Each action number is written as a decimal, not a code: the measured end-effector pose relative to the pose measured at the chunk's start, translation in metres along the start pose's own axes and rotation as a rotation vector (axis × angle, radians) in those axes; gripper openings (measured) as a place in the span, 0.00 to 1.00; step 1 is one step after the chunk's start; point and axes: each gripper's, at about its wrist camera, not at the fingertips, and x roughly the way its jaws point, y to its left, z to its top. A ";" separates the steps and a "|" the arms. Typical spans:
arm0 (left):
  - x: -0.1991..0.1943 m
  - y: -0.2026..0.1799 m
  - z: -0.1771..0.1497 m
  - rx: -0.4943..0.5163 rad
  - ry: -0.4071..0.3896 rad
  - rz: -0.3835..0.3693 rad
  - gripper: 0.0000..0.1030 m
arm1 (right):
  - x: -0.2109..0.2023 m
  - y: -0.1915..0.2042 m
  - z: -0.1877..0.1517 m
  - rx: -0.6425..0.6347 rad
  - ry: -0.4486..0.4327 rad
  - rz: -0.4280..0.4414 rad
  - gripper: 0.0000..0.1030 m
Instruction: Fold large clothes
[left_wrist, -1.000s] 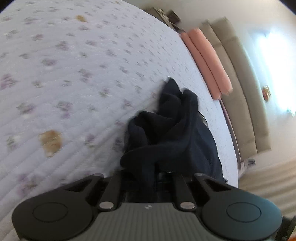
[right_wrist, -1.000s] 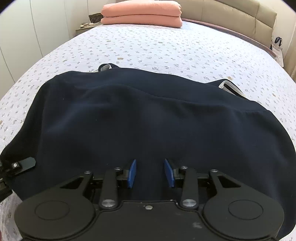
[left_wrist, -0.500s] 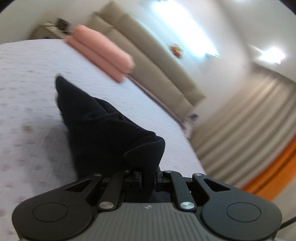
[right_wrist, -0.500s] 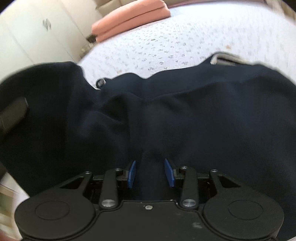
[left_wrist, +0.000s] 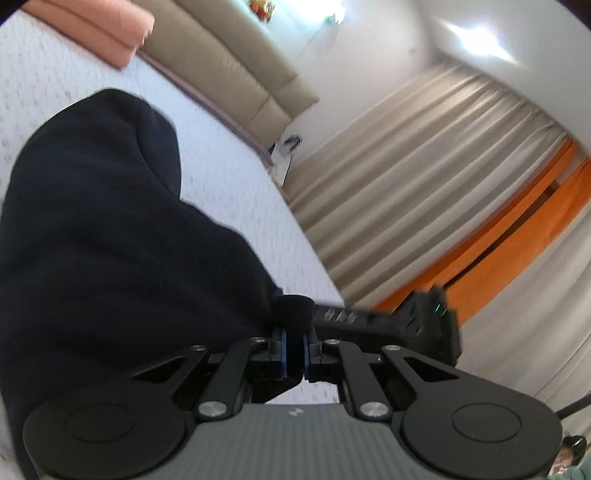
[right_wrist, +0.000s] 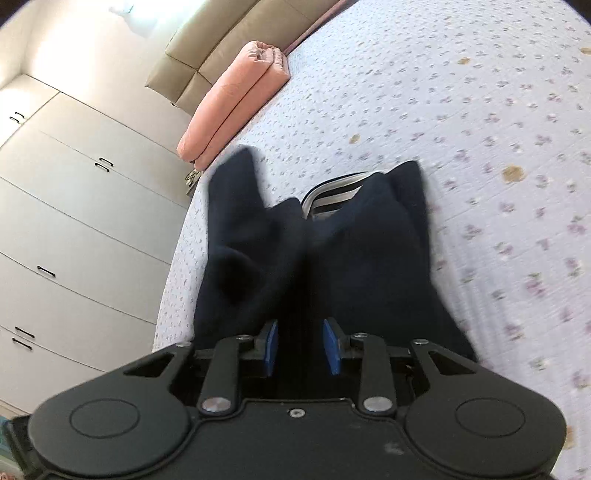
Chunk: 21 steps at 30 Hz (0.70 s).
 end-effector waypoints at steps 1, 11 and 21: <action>0.005 -0.002 -0.004 0.005 0.014 0.010 0.08 | -0.002 -0.004 0.001 0.007 0.001 -0.010 0.40; -0.015 0.010 -0.004 -0.007 0.024 0.087 0.08 | -0.007 -0.021 0.025 0.179 0.082 0.162 0.88; -0.021 -0.003 -0.015 -0.015 0.002 0.118 0.08 | 0.065 -0.003 0.035 0.208 0.301 0.269 0.99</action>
